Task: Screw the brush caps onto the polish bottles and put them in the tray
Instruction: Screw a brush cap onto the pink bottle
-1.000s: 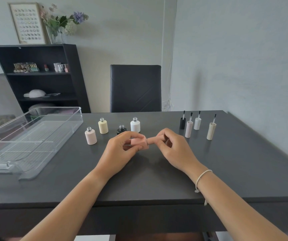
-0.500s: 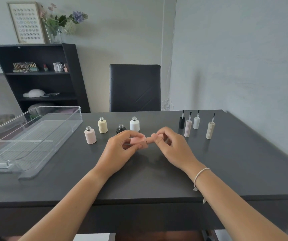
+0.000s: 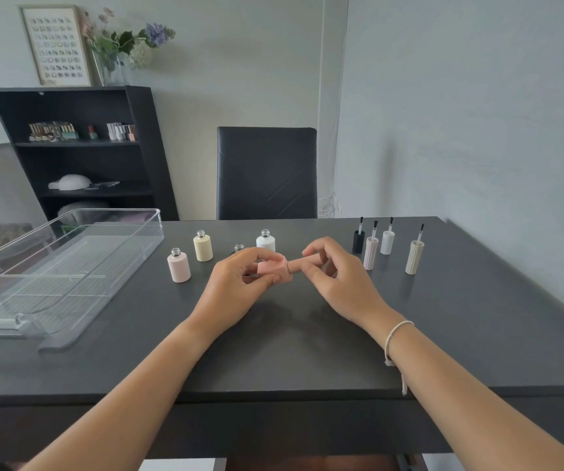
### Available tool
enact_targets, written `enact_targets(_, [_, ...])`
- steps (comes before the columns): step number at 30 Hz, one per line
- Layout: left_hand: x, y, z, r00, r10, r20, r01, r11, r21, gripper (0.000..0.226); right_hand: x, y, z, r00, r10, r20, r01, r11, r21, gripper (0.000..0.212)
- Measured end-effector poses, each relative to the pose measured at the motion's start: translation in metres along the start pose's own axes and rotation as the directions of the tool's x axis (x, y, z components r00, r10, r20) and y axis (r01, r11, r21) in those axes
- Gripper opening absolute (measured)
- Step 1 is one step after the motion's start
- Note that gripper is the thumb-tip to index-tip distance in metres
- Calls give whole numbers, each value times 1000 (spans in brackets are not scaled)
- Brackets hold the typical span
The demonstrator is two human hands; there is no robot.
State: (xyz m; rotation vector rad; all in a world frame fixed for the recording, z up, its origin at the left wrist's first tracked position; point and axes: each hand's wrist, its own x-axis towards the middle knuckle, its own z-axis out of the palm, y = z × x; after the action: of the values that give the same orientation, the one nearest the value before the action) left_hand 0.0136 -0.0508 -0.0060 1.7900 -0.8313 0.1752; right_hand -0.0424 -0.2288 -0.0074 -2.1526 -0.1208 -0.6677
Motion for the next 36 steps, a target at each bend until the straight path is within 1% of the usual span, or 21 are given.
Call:
enact_targets(4, [14, 5, 1, 1000, 6, 4, -6, 1000, 14, 34, 13, 1, -3, 998, -59, -25, 60, 998, 25, 7])
enact_targets(10, [25, -2, 7, 1000, 8, 3, -8, 1000, 21, 32, 26, 12, -5, 999, -51, -10, 51, 998, -43, 13])
enact_targets(16, [26, -10, 10, 999, 32, 0, -32, 999, 39, 36, 29, 19, -2, 998, -65, -4, 64, 996, -60, 10])
enact_targets(22, [26, -10, 9, 998, 44, -51, -45, 999, -15, 34, 32, 4, -6, 995, -84, -54, 87, 994, 59, 14])
enact_targets(25, [24, -11, -1, 992, 32, -121, -38, 998, -46, 33, 46, -5, -15, 995, -57, -84, 67, 991, 116, 16])
enact_targets(27, [23, -14, -13, 980, 31, -195, -35, 999, -18, 35, 61, -9, -23, 996, -32, -86, 40, 996, 86, 20])
enact_targets(29, [20, -17, -26, 967, 48, -252, -35, 998, 57, 35, 77, -12, -29, 997, -21, -68, 24, 999, 45, 24])
enact_targets(31, [17, -22, -37, 956, 65, -285, -30, 992, 125, 35, 93, -10, -30, 999, -6, -45, 6, 1000, -6, 21])
enact_targets(34, [14, -28, -45, 952, 50, -303, -3, 988, 153, 35, 117, 0, -23, 999, 45, -6, -45, 996, -78, 13])
enact_targets(36, [14, -31, -45, 962, 19, -273, 29, 985, 168, 31, 130, 8, -15, 996, 87, 9, -86, 988, -126, 13])
